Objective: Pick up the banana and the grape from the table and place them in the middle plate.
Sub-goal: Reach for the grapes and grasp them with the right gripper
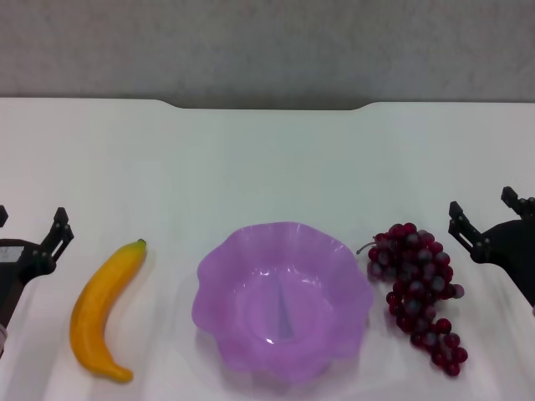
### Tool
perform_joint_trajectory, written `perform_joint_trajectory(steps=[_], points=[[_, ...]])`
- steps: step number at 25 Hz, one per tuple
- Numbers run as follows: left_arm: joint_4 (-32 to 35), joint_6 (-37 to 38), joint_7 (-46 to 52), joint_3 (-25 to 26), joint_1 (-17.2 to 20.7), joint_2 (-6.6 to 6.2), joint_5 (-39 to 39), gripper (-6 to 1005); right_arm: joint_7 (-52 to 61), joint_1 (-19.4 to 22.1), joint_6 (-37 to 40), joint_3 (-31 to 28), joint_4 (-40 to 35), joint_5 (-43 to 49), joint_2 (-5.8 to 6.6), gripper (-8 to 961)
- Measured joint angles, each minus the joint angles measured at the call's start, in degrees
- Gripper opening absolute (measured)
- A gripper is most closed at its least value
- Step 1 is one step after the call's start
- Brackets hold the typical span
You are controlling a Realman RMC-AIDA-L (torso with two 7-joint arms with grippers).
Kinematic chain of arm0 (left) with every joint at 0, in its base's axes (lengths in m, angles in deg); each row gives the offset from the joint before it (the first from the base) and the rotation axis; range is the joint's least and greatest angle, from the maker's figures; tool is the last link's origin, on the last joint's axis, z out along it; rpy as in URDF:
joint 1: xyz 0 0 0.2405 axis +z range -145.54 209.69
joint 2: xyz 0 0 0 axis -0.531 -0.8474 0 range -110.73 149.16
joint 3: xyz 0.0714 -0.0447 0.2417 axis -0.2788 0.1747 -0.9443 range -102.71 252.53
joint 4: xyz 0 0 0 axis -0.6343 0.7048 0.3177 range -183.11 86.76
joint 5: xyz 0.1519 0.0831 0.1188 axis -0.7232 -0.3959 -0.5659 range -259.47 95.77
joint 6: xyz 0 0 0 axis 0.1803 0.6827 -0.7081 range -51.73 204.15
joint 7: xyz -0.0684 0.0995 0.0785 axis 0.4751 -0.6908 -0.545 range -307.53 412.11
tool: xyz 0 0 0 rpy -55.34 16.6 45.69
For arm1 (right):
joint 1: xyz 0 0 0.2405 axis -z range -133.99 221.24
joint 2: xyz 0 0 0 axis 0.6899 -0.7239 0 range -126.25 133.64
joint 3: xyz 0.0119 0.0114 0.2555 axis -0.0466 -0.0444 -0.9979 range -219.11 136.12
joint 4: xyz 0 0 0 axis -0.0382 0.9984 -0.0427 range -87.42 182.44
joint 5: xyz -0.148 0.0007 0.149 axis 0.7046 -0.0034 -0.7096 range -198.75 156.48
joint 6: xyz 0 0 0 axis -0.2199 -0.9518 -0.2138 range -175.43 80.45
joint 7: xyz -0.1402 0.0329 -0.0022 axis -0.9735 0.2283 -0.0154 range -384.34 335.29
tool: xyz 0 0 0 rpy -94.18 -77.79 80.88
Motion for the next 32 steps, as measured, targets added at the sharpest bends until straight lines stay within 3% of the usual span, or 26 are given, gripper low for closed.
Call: perform_joint_trajectory(steps=[16,23,29,32], points=[[-0.1,0.0,0.4,0.0,0.0,-0.02,0.0,894,0.0,0.1,-0.1,0.0,0.5,0.0,0.1,840],[0.1,0.0,0.3,0.0,0.2,-0.09,0.0,894,-2.1,0.4,-2.9,-1.5,6.0,0.0,0.93,831],[0.3,-0.3,0.0,0.0,0.3,-0.09,0.0,894,-13.6,2.3,-21.0,-9.7,18.8,0.0,1.91,823],[0.3,-0.6,0.0,0.0,0.3,-0.08,0.0,894,-20.7,4.4,-33.5,-15.9,27.3,0.0,1.31,820]])
